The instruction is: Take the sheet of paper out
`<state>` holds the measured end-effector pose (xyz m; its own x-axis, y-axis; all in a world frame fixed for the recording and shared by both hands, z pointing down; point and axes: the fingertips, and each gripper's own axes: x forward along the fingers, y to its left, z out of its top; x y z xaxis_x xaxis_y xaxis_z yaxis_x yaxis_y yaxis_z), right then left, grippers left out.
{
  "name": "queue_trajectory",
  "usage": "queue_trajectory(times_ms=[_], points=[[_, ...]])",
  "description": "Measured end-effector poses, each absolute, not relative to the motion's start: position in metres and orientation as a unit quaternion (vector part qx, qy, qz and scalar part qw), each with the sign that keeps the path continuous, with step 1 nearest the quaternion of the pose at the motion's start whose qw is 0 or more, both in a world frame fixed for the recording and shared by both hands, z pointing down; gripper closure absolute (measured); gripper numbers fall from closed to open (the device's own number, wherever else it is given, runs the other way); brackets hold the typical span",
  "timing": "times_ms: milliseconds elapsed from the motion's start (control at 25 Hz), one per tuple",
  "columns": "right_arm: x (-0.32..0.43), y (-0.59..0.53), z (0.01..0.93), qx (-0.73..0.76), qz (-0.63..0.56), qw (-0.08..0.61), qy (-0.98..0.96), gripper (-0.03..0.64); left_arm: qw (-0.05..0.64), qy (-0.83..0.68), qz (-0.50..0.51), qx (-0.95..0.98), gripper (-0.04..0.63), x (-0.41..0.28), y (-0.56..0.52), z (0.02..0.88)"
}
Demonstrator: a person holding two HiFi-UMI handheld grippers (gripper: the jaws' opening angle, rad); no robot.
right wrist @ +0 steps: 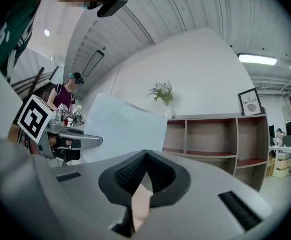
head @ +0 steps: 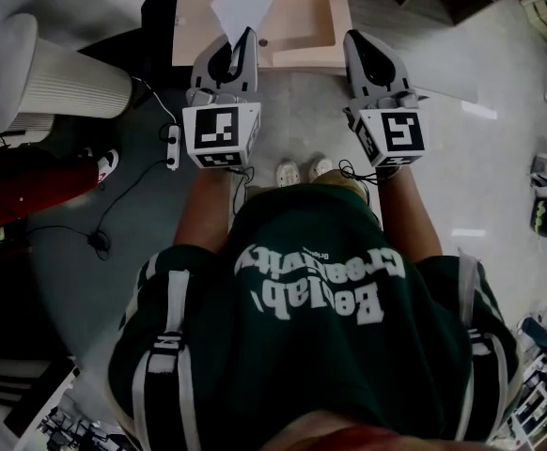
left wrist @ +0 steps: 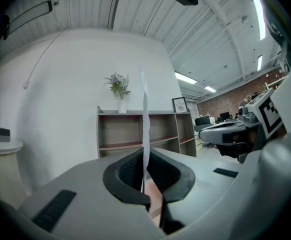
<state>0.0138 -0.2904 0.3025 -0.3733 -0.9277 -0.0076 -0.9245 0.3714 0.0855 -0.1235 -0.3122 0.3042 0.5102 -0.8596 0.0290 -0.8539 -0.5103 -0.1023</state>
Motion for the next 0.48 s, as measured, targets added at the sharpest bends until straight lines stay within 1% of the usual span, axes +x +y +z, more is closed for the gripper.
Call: queue_trajectory(times_ms=[480], points=[[0.0075,-0.2910,0.3079,0.553,-0.024,0.032,-0.832,0.583,0.035,0.494,-0.041,-0.868,0.577,-0.1282,-0.3145,0.3047]])
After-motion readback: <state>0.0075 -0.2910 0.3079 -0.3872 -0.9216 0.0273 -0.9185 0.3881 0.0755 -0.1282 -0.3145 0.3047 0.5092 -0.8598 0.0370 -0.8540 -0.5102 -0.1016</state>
